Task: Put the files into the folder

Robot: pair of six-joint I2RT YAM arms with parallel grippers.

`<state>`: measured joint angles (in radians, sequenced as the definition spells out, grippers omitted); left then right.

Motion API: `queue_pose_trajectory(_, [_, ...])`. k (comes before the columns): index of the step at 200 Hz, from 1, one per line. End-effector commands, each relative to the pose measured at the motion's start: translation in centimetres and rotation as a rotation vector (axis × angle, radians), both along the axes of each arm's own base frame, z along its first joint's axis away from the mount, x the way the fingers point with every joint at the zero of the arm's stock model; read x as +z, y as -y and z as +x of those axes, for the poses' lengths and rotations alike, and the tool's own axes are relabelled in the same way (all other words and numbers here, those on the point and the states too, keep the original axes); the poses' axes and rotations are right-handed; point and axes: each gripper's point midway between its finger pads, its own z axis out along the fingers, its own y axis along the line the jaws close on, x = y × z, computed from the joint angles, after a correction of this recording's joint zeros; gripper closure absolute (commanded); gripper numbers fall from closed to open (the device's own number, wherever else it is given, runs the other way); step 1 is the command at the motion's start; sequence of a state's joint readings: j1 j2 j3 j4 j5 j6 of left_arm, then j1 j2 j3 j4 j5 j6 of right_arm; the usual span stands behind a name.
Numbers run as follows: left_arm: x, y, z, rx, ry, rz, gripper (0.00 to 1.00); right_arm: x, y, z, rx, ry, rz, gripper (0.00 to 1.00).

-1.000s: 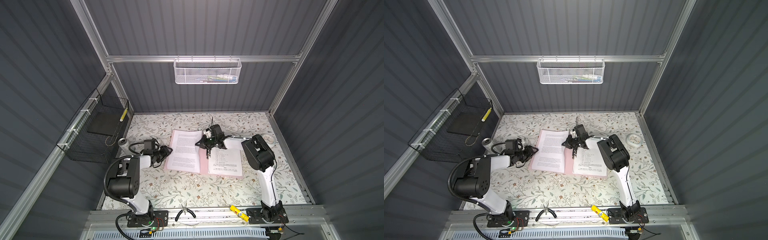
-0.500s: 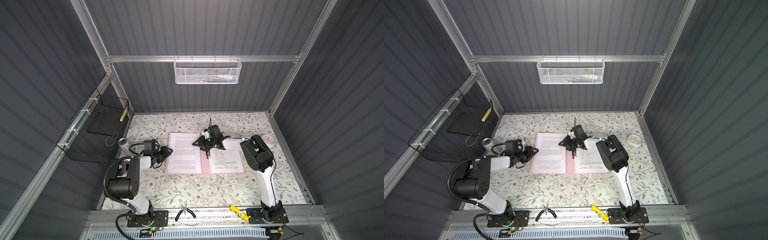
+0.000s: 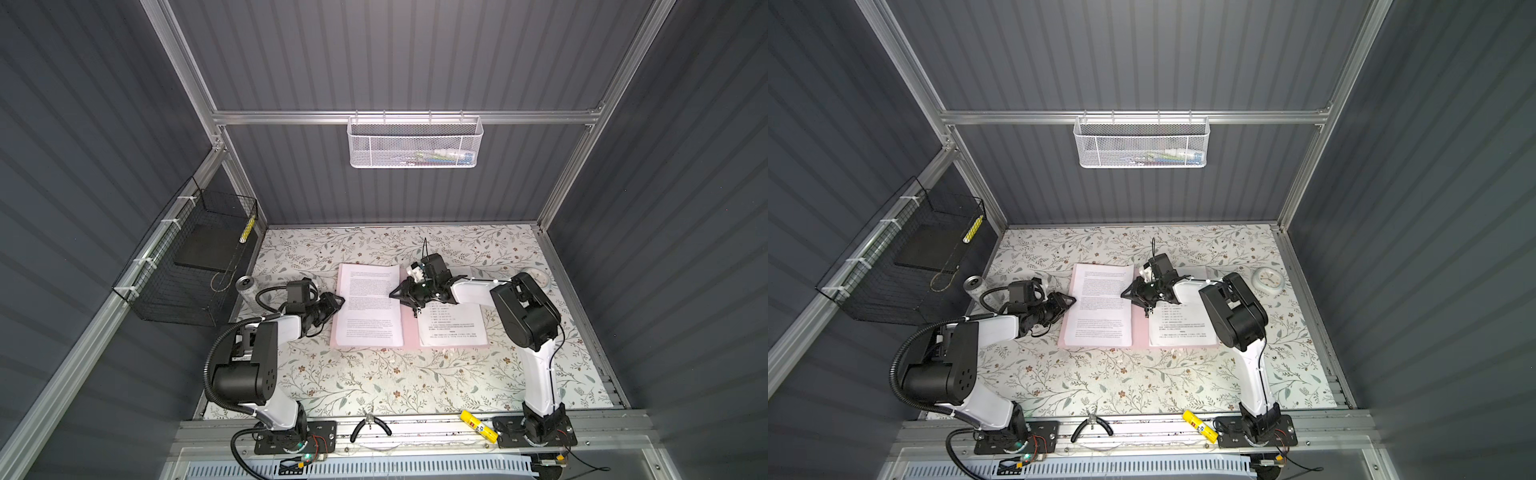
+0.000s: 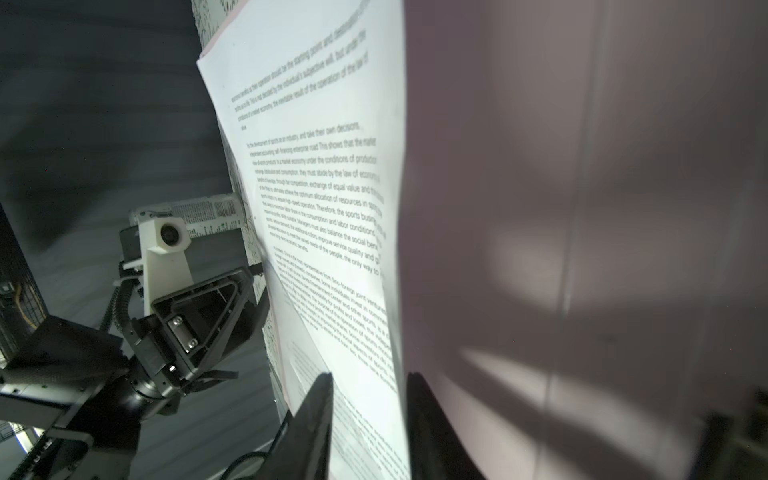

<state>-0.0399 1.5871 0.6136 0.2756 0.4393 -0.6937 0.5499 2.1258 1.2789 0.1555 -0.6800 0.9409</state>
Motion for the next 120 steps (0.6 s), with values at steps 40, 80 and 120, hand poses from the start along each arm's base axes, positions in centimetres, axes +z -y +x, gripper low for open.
queue_pose_trajectory(40, [0.7,0.4,-0.2,-0.005,0.023,-0.02,0.54,0.6,0.3,-0.5,0.007,0.029,-0.012,1.0])
queue_pose_trajectory(80, [0.5,0.3,-0.4,-0.006,0.014,-0.015,0.54,1.5,0.6,-0.3,0.014,0.069,0.003,1.0])
queue_pose_trajectory(120, [0.4,0.3,-0.4,-0.009,0.013,-0.009,0.53,2.1,0.8,-0.2,0.023,0.096,-0.002,1.0])
